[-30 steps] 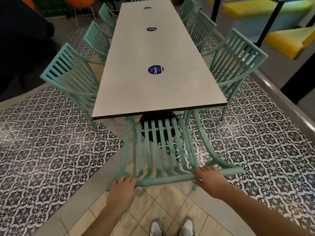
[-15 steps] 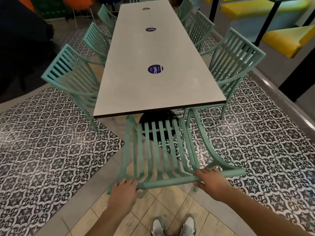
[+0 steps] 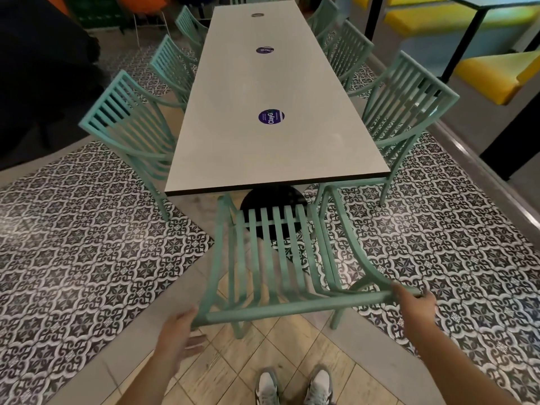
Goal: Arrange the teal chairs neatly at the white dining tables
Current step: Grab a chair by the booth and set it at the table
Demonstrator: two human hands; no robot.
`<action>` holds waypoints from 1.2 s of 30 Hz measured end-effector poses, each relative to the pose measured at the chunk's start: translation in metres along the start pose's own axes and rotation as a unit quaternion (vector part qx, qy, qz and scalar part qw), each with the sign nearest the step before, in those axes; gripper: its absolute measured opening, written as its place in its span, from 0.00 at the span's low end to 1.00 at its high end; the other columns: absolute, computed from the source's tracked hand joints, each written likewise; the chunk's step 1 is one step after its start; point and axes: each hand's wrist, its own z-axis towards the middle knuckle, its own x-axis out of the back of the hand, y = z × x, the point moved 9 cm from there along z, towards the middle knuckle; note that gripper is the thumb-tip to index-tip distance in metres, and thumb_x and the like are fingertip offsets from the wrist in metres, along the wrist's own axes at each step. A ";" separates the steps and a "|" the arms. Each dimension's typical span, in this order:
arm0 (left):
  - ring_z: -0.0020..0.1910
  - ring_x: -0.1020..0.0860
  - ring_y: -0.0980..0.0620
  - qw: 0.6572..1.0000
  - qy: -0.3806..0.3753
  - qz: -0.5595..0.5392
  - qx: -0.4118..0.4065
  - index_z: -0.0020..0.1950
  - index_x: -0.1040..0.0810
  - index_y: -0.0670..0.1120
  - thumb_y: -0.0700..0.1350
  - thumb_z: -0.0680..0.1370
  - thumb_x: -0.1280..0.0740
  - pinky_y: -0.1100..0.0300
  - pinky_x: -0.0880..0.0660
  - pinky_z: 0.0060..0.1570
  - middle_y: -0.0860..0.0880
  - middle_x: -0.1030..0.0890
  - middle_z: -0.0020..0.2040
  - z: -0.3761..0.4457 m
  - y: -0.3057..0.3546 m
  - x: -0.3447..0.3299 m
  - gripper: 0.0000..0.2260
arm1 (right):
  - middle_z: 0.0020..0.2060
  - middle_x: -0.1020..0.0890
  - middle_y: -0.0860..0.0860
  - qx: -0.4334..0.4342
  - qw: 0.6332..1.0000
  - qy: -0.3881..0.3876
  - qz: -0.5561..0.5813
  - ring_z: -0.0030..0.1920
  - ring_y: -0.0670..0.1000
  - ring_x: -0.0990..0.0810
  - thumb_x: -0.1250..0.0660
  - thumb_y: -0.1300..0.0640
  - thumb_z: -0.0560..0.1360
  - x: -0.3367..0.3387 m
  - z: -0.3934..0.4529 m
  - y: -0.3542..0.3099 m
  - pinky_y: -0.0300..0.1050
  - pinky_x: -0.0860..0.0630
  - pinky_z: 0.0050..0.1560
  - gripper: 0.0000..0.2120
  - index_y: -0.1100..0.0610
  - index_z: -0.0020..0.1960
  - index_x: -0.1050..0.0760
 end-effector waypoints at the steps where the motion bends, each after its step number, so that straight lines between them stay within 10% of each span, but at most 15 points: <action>1: 0.43 0.19 0.38 0.994 -0.046 -0.088 0.037 0.62 0.29 0.41 0.48 0.81 0.37 0.46 0.19 0.40 0.35 0.21 0.54 -0.004 -0.007 -0.010 0.15 | 0.62 0.27 0.58 -0.052 0.997 -0.043 0.046 0.54 0.57 0.27 0.32 0.55 0.76 -0.007 0.004 0.010 0.59 0.27 0.59 0.28 0.59 0.73 0.38; 16: 0.40 0.22 0.35 0.964 -0.024 -0.255 0.070 0.61 0.32 0.33 0.38 0.81 0.40 0.50 0.21 0.24 0.29 0.25 0.52 -0.012 -0.011 -0.018 0.11 | 0.46 0.20 0.60 -0.091 0.988 -0.069 0.101 0.39 0.55 0.19 0.36 0.62 0.77 -0.009 0.022 0.036 0.47 0.22 0.29 0.15 0.65 0.63 0.31; 25: 0.27 0.19 0.39 0.961 -0.011 -0.268 0.071 0.59 0.30 0.34 0.39 0.81 0.39 0.52 0.21 0.23 0.32 0.23 0.45 -0.018 -0.030 -0.011 0.10 | 0.52 0.21 0.62 -0.091 0.991 -0.037 0.088 0.48 0.59 0.21 0.34 0.61 0.75 0.000 0.022 0.055 0.50 0.24 0.38 0.16 0.63 0.61 0.29; 36: 0.41 0.21 0.40 0.974 -0.010 -0.219 0.059 0.63 0.31 0.40 0.42 0.82 0.39 0.48 0.21 0.30 0.35 0.21 0.49 -0.026 -0.034 -0.008 0.11 | 0.47 0.26 0.62 -0.117 0.972 -0.080 0.186 0.38 0.55 0.26 0.36 0.63 0.77 -0.008 0.025 0.065 0.57 0.20 0.31 0.19 0.64 0.66 0.34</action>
